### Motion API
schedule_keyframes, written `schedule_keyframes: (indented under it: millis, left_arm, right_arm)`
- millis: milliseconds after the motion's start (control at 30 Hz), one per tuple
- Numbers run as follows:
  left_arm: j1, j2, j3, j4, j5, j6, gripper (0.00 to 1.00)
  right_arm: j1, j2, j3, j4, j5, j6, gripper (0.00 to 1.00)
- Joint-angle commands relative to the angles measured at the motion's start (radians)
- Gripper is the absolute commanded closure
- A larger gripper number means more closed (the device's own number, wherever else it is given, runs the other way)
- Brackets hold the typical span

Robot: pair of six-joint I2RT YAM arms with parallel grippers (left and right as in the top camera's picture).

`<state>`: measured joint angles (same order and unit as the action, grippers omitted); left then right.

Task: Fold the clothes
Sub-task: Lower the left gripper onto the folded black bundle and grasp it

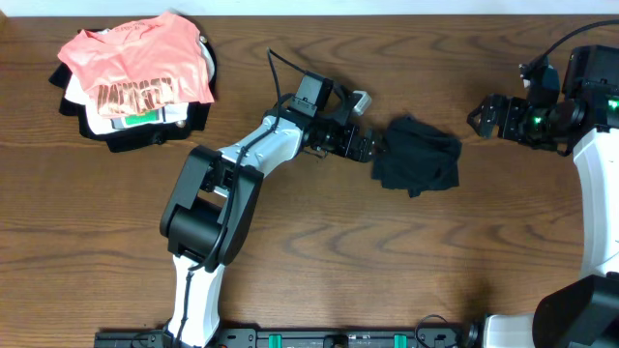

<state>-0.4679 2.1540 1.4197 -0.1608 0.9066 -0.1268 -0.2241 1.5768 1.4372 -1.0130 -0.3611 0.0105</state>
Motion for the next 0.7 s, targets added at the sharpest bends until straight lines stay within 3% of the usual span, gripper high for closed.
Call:
schedule_keyframes:
  millis: [0, 267, 667]
  left_arm:
    - [-0.007, 0.016, 0.005, 0.004, 0.051, 0.054, 0.02]
    - [-0.024, 0.016, 0.005, 0.019, 0.04, 0.09, 0.02]
    - [-0.061, 0.016, 0.005, 0.036, -0.153, 0.031, 0.02]
  right_arm:
    - [-0.001, -0.008, 0.008, -0.015, -0.014, -0.016, 0.01]
    - [0.019, -0.008, 0.008, -0.027, -0.014, -0.016, 0.01]
    - [0.023, -0.008, 0.008, -0.029, -0.024, -0.016, 0.01]
